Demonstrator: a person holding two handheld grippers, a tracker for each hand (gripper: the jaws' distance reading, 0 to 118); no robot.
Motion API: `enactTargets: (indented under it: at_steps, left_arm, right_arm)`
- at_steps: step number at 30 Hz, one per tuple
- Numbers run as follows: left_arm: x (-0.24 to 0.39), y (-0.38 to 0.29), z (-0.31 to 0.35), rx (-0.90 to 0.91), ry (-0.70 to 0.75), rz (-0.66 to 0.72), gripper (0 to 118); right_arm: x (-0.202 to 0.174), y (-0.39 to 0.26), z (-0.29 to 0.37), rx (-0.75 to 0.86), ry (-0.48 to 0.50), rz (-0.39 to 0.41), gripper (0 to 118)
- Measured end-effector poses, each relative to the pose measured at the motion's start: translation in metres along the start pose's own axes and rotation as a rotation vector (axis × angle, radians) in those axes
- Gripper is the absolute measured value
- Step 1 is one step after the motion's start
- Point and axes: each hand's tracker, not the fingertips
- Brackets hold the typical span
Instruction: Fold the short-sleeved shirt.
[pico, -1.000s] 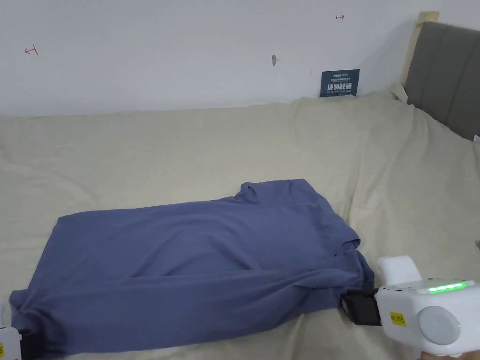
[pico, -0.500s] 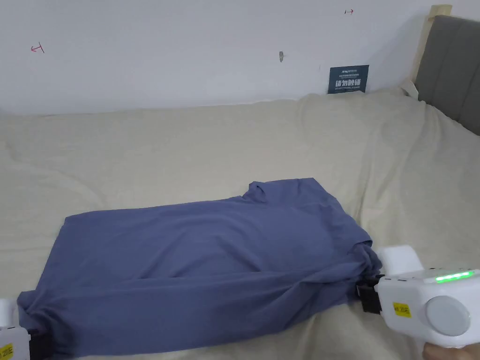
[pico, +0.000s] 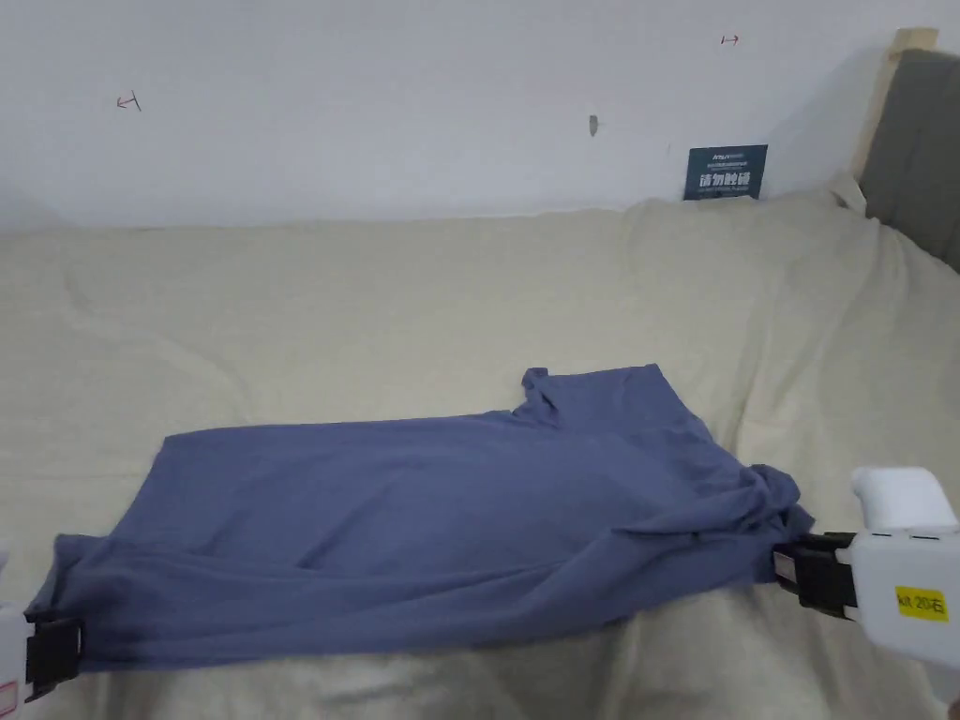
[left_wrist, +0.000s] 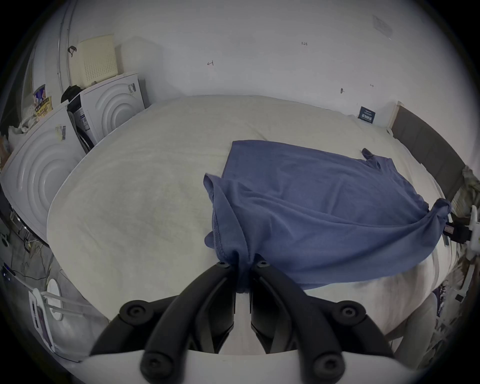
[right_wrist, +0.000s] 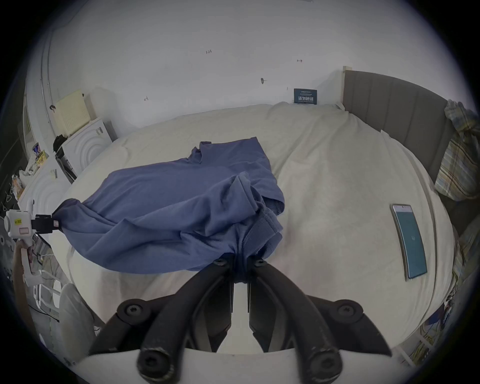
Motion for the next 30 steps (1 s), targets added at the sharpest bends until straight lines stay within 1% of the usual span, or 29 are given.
enactTargets:
  at_steps: [4, 6, 8, 10, 11, 12, 13, 14, 15, 16, 18, 20, 21, 23, 24, 25, 26, 27, 28, 29, 30]
  left_arm:
    - [-0.004, -0.028, 0.022, -0.009, -0.010, 0.011, 9]
    - [-0.005, -0.046, 0.026, -0.035, -0.009, 0.007, 9]
    - [-0.006, -0.063, 0.023, -0.063, -0.012, 0.004, 9]
    - [-0.008, -0.077, 0.018, -0.091, -0.023, 0.015, 9]
    - [-0.011, -0.084, 0.012, -0.105, -0.025, 0.030, 13]
    - [-0.011, -0.089, 0.008, -0.118, -0.024, 0.038, 29]
    - [-0.011, -0.093, 0.006, -0.118, -0.010, 0.036, 54]
    - [-0.011, -0.096, 0.006, -0.122, 0.006, 0.031, 82]
    - [-0.011, -0.097, 0.006, -0.122, 0.012, 0.034, 106]
    - [-0.012, -0.097, 0.009, -0.111, 0.013, 0.042, 109]
    - [-0.015, -0.090, 0.021, -0.056, -0.009, 0.092, 109]
    - [-0.014, -0.084, 0.032, -0.033, -0.019, 0.100, 109]
    - [-0.012, -0.079, 0.037, -0.019, -0.021, 0.092, 109]
    - [-0.009, -0.067, 0.045, -0.005, -0.031, 0.074, 107]
    - [-0.006, -0.061, 0.049, 0.009, -0.038, 0.066, 97]
    - [-0.002, -0.055, 0.052, 0.023, -0.048, 0.055, 84]
    - [0.003, -0.049, 0.055, 0.035, -0.070, 0.040, 68]
    - [0.003, -0.045, 0.049, 0.047, -0.079, 0.036, 43]
    - [0.006, -0.040, 0.048, 0.061, -0.081, 0.035, 23]
    - [0.011, -0.033, 0.045, 0.063, -0.089, 0.028, 6]
    - [0.017, -0.026, 0.042, 0.059, -0.099, 0.008, 6]
  right_arm:
    - [0.006, -0.025, 0.015, -0.039, 0.016, -0.022, 9]
    - [0.007, -0.047, 0.021, -0.077, 0.022, -0.028, 9]
    - [0.010, -0.066, 0.022, -0.129, 0.025, -0.052, 9]
    - [0.013, -0.083, 0.021, -0.138, 0.027, -0.049, 9]
    - [0.014, -0.089, 0.020, -0.144, 0.025, -0.056, 10]
    - [0.014, -0.093, 0.019, -0.147, 0.016, -0.066, 15]
    - [0.015, -0.095, 0.019, -0.150, 0.000, -0.074, 32]
    - [0.018, -0.098, 0.016, -0.158, -0.029, -0.075, 51]
    - [0.019, -0.099, 0.017, -0.158, -0.046, -0.074, 72]
    - [0.019, -0.100, 0.021, -0.152, -0.046, -0.074, 86]
    - [0.024, -0.100, 0.033, -0.125, -0.064, -0.078, 86]
    - [0.023, -0.094, 0.046, -0.101, -0.060, -0.085, 86]
    - [0.021, -0.089, 0.054, -0.085, -0.041, -0.102, 86]
    - [0.013, -0.075, 0.068, -0.042, 0.008, -0.112, 84]
    - [0.008, -0.069, 0.074, -0.024, 0.009, -0.109, 81]
    - [0.004, -0.063, 0.078, -0.002, 0.016, -0.096, 72]
    - [-0.001, -0.056, 0.080, 0.025, 0.017, -0.063, 61]
    - [-0.007, -0.048, 0.082, 0.054, 0.015, -0.039, 43]
    - [-0.012, -0.040, 0.084, 0.077, 0.015, -0.023, 15]
    - [-0.015, -0.029, 0.084, 0.098, 0.037, -0.067, 6]
    - [-0.016, -0.016, 0.079, 0.101, 0.088, -0.109, 5]
